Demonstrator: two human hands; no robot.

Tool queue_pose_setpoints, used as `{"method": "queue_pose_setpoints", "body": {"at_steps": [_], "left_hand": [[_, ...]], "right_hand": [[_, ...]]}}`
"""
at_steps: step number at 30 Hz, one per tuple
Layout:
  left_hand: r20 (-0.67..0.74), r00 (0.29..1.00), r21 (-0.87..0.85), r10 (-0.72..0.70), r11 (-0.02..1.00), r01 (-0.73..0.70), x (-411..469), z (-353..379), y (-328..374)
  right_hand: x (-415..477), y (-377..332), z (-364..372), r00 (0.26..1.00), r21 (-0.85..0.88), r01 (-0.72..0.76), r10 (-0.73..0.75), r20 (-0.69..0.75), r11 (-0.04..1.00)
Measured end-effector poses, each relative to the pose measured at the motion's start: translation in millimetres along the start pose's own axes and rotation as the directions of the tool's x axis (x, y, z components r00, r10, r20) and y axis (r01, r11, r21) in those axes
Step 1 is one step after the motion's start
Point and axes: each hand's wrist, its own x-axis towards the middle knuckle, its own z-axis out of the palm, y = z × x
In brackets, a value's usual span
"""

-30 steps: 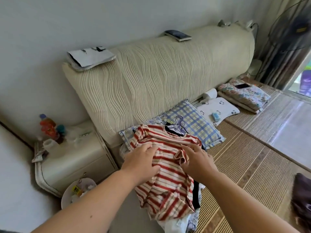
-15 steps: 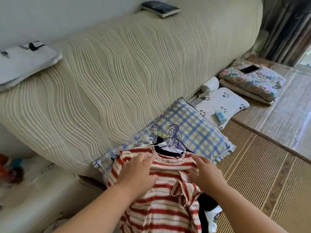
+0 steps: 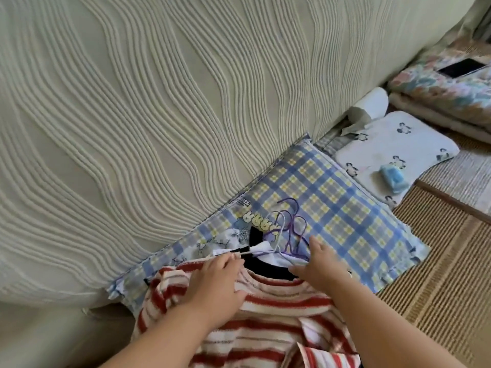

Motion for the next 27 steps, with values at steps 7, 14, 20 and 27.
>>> {"method": "queue_pose_setpoints", "body": {"at_steps": [7,14,20,27], "left_hand": [[0.031,0.999,-0.038,-0.037,0.999,0.038,9,27,-16],[-0.043,0.999,-0.135,0.002,0.991,-0.008,-10,11,-6],[-0.276,0.954,-0.127,0.121,0.979,-0.161,-52,-31,30],[-0.351,0.935,-0.378,0.043,0.907,-0.184,-136,-73,52]], "right_hand": [[41,12,19,0.996,-0.040,-0.083,0.084,0.013,0.996],[10,15,-4,0.996,0.175,0.055,-0.066,0.055,0.983],[-78,-11,-17,0.985,0.235,0.171,-0.175,-0.005,0.957],[-191,-54,-25,0.974,0.335,0.223,-0.223,-0.038,0.916]]}}
